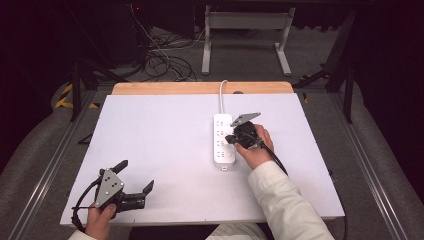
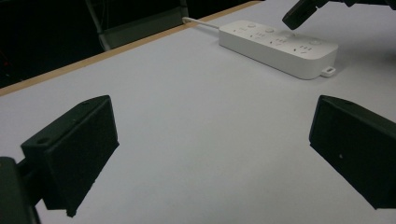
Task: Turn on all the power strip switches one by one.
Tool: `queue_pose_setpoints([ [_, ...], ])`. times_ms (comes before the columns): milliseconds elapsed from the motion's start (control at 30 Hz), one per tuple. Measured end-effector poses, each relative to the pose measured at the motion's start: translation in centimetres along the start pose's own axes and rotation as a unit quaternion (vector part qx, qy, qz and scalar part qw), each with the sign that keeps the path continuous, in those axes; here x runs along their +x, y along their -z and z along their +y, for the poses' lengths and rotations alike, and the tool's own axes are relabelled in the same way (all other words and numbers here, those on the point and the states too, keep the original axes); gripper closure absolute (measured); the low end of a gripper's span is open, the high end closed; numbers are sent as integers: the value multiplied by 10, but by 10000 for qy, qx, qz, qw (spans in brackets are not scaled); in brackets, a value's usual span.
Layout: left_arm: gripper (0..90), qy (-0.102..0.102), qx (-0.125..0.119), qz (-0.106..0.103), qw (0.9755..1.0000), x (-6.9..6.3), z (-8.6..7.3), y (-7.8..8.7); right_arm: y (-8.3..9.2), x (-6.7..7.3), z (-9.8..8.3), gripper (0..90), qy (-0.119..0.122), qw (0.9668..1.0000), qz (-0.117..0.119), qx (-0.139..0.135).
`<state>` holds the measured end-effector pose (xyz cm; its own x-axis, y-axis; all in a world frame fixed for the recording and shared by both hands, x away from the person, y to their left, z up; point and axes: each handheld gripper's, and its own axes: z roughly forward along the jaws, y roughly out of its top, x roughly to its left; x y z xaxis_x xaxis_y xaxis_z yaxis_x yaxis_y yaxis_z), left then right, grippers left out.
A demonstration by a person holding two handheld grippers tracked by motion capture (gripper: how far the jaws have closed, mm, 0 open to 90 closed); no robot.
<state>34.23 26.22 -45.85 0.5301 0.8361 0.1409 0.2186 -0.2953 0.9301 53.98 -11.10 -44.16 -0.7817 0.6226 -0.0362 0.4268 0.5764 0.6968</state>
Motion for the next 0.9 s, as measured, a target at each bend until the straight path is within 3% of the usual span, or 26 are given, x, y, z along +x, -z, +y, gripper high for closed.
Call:
queue_pose_setpoints([
  [167,17,4,3,-2,10000,0,0,0,-5,-3,-2,900,-24,9999,-18,142],
  [567,17,27,0,-28,10000,0,0,0,-7,-1,-2,900,-23,9998,-6,181],
  [900,17,8,0,-21,10000,0,0,0,-7,-5,-4,900,-191,9996,124,168],
])
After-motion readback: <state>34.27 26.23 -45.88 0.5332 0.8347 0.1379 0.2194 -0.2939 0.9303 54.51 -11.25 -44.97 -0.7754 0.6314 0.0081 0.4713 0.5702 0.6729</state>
